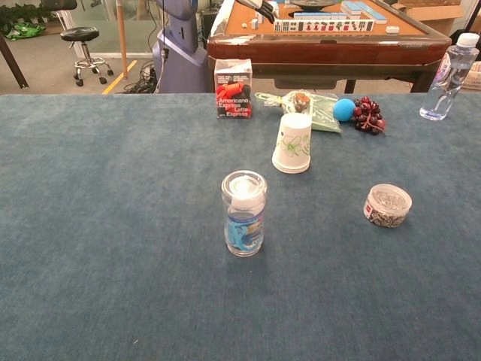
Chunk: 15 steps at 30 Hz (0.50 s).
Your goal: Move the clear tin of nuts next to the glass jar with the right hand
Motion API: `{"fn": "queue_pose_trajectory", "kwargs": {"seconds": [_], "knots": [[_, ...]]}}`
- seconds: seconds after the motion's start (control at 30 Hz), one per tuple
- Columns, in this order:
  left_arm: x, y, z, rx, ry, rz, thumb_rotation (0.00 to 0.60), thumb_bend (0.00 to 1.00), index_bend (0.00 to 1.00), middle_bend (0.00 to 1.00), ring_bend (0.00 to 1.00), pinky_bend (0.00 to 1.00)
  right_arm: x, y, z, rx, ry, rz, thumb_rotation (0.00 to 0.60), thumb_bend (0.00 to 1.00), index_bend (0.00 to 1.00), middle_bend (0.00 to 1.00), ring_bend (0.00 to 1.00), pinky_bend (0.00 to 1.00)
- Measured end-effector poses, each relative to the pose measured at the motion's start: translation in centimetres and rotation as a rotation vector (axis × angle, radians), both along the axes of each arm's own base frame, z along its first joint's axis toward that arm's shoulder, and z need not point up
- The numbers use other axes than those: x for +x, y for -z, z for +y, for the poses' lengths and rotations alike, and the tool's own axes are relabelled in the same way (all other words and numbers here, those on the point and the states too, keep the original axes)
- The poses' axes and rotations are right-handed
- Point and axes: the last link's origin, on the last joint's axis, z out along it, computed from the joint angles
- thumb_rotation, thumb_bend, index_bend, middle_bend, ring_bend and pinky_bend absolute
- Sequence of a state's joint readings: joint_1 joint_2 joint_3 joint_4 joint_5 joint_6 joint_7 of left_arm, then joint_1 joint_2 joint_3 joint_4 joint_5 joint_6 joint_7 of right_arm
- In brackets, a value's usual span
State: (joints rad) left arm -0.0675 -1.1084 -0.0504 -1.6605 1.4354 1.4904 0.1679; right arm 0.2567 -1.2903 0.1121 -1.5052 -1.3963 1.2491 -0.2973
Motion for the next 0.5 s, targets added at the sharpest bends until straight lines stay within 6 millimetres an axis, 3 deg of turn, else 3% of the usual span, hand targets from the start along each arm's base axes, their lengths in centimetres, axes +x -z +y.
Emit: {"fn": "queue_pose_trajectory", "kwargs": {"seconds": [0.5], "knots": [[-0.2, -0.3, 0.1, 0.003, -0.014, -0.01, 0.6, 0.29, 0.4, 0.35, 0.25, 0.45, 1.1, 4.1, -3.5, 0.063, -0.028, 0.019, 0.6, 0.0, 1.0, 1.0, 1.0, 1.0]]}}
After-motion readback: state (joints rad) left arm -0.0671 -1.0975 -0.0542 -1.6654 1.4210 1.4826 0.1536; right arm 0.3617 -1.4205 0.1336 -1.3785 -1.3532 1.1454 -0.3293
